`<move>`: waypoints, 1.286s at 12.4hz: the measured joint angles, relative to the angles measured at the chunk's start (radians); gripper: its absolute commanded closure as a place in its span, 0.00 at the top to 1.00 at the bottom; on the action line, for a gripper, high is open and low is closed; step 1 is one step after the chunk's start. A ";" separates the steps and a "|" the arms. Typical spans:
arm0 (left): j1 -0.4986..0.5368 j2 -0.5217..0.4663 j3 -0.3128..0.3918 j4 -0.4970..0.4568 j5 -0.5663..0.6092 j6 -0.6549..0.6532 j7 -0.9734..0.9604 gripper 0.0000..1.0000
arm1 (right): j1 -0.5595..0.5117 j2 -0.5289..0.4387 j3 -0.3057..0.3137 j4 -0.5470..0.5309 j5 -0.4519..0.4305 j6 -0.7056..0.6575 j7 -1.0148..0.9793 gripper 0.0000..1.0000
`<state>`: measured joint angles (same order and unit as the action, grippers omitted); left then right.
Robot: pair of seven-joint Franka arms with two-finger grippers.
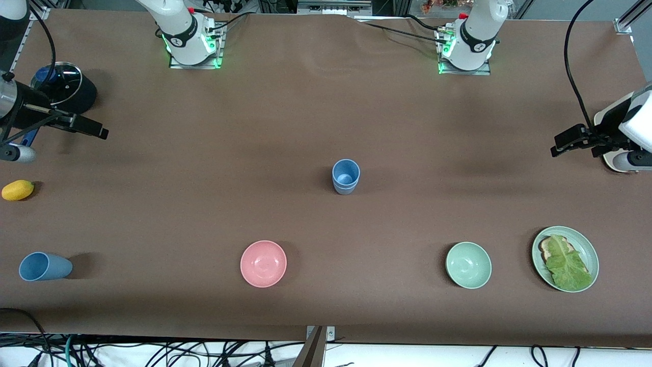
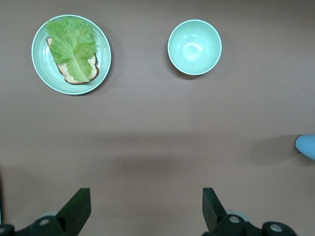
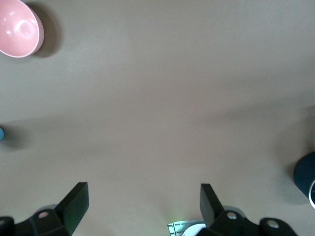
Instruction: Stack blue cups with both arms
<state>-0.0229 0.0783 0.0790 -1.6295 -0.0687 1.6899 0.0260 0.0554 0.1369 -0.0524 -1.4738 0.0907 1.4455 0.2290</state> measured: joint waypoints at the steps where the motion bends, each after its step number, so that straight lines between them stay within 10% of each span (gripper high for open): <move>1: -0.001 0.001 0.000 0.000 0.000 0.000 0.000 1.00 | 0.000 -0.004 0.000 -0.009 -0.002 0.004 -0.002 1.00; 16: -0.001 0.009 0.001 0.011 0.000 -0.002 0.000 1.00 | 0.000 -0.007 0.000 0.012 -0.090 0.012 -0.087 1.00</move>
<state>-0.0241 0.0872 0.0799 -1.6187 -0.0686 1.6875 0.0260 0.0559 0.1304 -0.0522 -1.4623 0.0008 1.4571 0.1421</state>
